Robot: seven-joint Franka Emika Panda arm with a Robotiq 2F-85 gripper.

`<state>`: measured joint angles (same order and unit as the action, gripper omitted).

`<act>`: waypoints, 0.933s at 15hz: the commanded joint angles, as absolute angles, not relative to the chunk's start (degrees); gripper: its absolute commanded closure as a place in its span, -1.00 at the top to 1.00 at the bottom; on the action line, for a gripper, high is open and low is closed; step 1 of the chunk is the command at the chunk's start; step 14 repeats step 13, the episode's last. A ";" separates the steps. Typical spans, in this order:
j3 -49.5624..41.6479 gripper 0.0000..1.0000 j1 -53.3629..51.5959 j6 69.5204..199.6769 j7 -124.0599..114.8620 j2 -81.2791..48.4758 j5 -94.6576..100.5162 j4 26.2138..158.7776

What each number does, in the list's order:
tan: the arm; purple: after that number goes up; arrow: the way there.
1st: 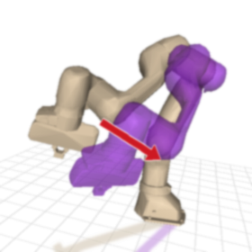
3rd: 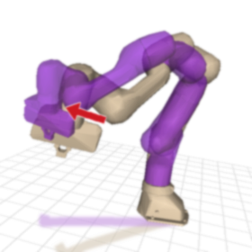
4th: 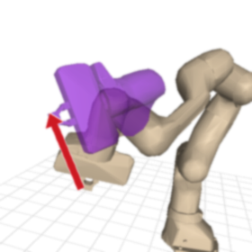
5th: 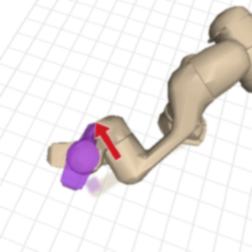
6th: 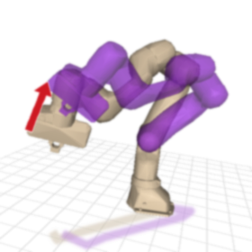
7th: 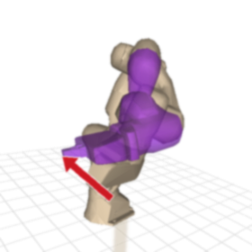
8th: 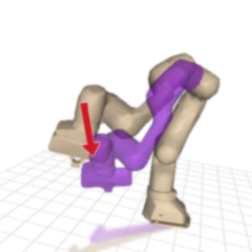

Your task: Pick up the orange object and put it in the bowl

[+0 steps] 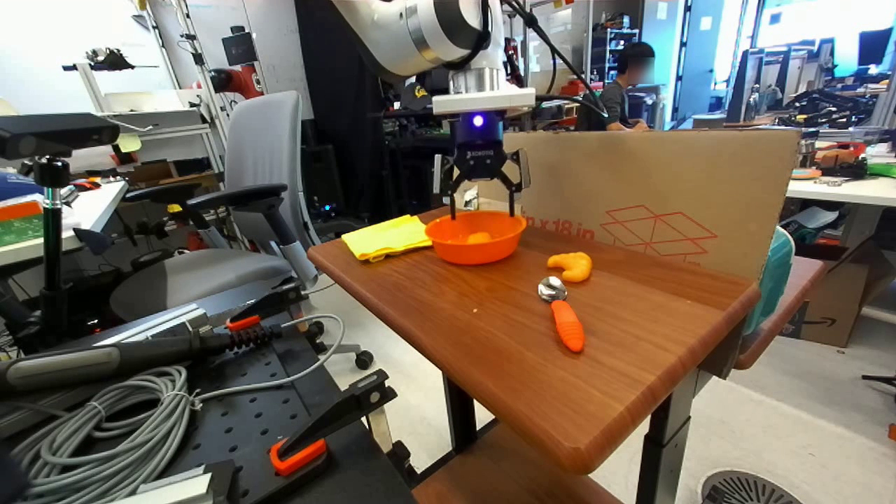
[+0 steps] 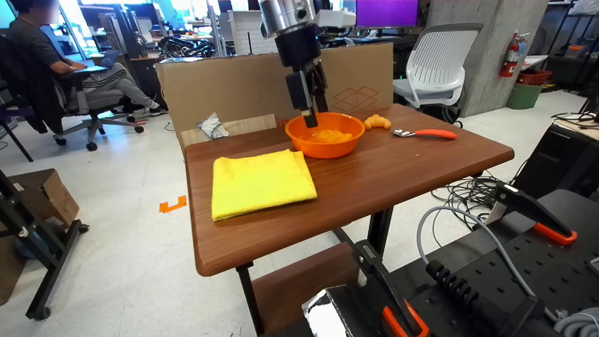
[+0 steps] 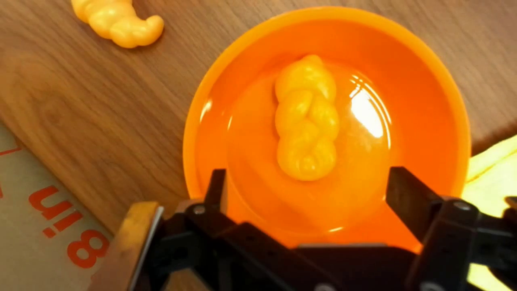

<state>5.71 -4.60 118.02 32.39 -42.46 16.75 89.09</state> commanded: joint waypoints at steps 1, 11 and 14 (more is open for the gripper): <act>6.34 1.00 -4.39 119.50 31.32 -35.42 17.07 95.04; 6.33 1.00 -4.40 117.90 31.84 -34.54 16.82 94.68; 6.34 1.00 -4.40 117.90 31.83 -34.54 16.82 94.72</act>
